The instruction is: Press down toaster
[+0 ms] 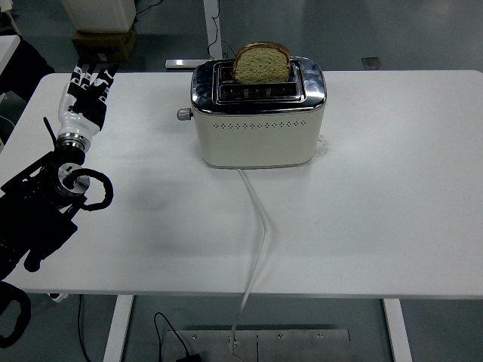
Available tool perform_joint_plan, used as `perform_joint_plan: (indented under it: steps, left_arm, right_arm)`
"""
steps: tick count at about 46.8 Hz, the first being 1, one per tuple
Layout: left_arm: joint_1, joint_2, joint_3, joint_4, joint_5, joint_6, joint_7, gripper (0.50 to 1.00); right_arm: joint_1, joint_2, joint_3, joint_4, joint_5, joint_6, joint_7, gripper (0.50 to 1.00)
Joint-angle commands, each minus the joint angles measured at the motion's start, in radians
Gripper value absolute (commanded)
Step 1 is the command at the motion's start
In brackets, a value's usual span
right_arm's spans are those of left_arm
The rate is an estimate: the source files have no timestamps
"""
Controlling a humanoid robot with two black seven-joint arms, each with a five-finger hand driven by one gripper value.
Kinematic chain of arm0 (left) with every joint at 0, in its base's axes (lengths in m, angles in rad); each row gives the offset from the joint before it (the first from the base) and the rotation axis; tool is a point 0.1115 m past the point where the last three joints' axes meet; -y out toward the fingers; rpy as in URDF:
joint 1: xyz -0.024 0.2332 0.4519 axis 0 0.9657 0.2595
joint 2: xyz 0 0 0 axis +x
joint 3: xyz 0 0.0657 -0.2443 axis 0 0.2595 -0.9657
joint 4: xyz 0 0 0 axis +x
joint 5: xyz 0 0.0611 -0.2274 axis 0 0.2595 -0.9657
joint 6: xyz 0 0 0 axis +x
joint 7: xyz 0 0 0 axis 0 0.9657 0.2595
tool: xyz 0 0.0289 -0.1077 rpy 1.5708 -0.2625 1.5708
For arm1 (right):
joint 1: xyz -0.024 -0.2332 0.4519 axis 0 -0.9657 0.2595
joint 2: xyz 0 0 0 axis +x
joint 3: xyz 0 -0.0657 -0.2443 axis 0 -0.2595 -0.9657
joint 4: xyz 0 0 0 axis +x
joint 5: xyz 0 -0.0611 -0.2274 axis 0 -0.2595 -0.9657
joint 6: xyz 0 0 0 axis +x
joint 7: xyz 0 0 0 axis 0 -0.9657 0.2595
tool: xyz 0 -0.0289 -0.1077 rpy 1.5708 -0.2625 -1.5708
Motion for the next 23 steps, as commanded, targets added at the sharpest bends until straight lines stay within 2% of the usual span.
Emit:
perform_joint_plan:
  steps: [1, 23]
  left_arm:
    - [0.0, 0.0, 0.0, 0.0, 0.0, -0.002, 0.0, 1.0]
    - [-0.007, 0.009, 0.0, 0.0, 0.0, -0.006, 0.0, 1.0]
  right_arm:
    - [0.0, 0.0, 0.0, 0.0, 0.0, 0.0, 0.0, 0.998]
    - [0.0, 0.0, 0.0, 0.0, 0.0, 0.0, 0.0, 0.998]
